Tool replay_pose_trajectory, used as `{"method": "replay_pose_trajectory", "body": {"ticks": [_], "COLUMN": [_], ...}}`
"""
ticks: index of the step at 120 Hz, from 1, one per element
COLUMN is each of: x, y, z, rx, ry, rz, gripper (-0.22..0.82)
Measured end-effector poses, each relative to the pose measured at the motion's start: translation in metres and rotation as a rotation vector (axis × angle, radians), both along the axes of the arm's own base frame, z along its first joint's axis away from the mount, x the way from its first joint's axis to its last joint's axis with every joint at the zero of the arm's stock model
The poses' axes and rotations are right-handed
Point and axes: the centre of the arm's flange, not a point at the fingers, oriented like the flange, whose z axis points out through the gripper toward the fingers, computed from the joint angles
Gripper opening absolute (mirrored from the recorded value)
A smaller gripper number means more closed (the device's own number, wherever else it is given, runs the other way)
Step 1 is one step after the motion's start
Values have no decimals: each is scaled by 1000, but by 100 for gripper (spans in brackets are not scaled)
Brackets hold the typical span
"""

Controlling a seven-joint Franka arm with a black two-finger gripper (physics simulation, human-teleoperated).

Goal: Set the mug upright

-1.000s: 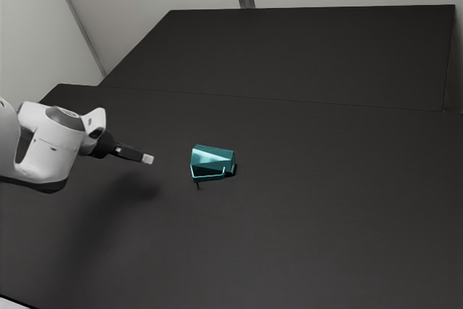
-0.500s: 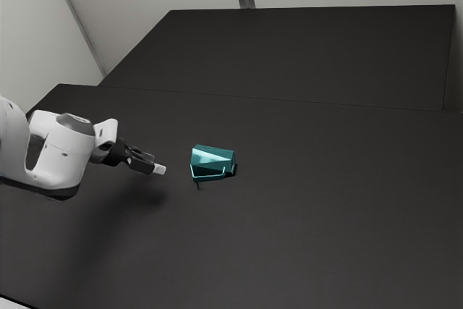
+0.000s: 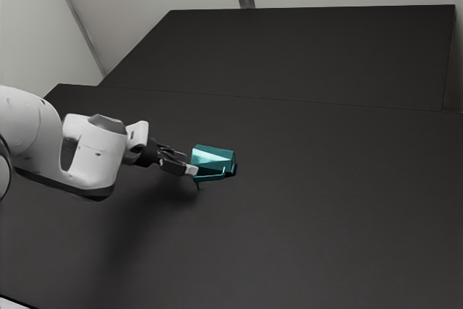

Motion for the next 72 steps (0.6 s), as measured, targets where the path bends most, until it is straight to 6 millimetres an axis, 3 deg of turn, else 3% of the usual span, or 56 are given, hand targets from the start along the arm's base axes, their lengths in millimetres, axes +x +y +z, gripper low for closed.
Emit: {"method": "replay_pose_trajectory", "body": {"ticks": [52,72], "x": [0,1], "y": [-33,-39], "z": [-17,-19], "rx": [-51,-52], "ry": [-3,-7], "rz": [13,13], "gripper": [58,42]}}
